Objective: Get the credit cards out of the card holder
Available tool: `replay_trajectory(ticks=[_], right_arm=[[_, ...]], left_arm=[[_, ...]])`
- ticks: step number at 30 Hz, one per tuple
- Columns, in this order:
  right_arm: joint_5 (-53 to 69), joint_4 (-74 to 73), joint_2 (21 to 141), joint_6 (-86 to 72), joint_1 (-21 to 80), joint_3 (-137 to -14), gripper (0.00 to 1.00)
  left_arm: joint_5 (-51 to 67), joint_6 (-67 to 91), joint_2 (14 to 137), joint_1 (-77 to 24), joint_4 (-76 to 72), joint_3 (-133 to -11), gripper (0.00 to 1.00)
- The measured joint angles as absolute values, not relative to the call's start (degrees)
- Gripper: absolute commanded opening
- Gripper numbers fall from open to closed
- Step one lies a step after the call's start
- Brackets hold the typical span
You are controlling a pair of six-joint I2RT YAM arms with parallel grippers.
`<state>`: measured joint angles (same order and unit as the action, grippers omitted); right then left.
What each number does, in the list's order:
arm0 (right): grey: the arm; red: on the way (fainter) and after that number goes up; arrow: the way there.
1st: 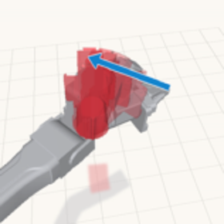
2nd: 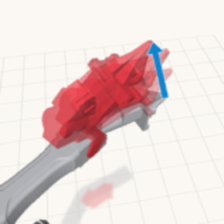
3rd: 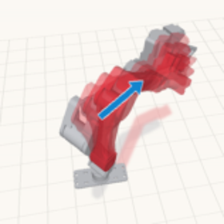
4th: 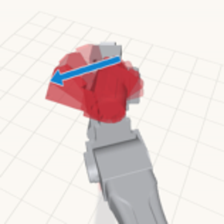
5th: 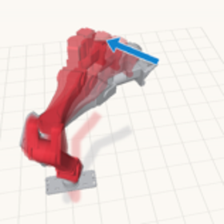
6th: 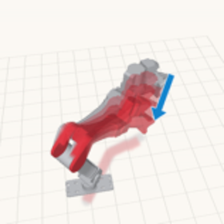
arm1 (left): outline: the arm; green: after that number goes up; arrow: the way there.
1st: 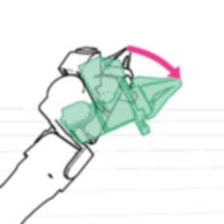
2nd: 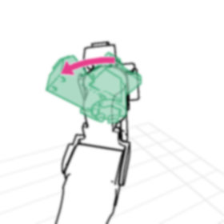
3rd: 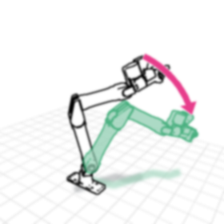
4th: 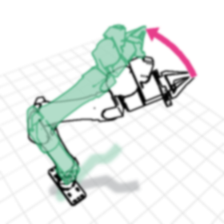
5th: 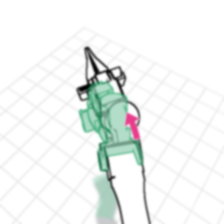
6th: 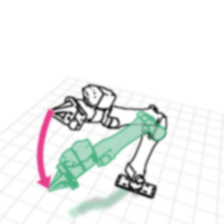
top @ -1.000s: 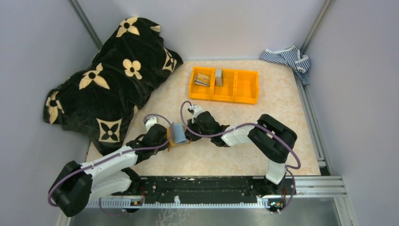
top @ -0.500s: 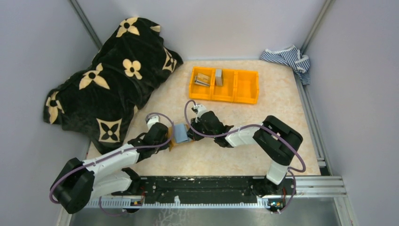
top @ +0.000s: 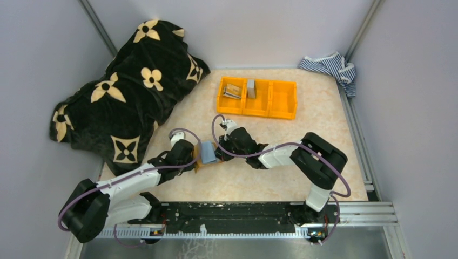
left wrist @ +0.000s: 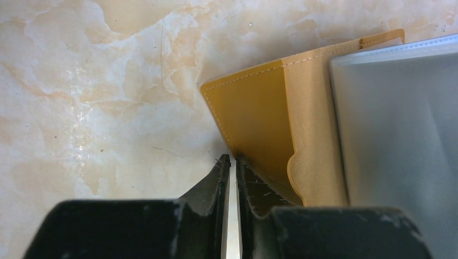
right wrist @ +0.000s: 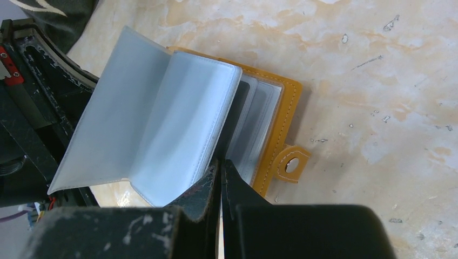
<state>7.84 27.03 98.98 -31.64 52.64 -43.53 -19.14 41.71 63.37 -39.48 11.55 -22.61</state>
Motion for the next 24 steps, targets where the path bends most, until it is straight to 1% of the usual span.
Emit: replay_trajectory(ticks=[11,17,19,22,24], right_arm=[[8.6,27.9,100.7,-31.8,52.4,-43.5,0.0],[9.1,28.3,100.7,-32.2,51.2,-43.4,0.0],[9.1,29.1,100.7,-32.5,50.9,-43.0,0.0],[9.3,29.8,100.9,-32.8,50.8,-42.6,0.0],[9.4,30.5,101.2,-33.0,50.7,-42.6,0.0]], left_arm=[[-18.4,41.1,64.9,-39.5,11.0,-23.5,0.15],[-18.0,41.1,65.3,-39.5,10.7,-23.7,0.19],[-18.0,41.1,65.2,-39.5,10.7,-23.7,0.23],[-17.9,41.3,64.8,-39.5,11.1,-23.7,0.36],[-17.8,41.6,64.2,-39.5,12.0,-23.7,0.41]])
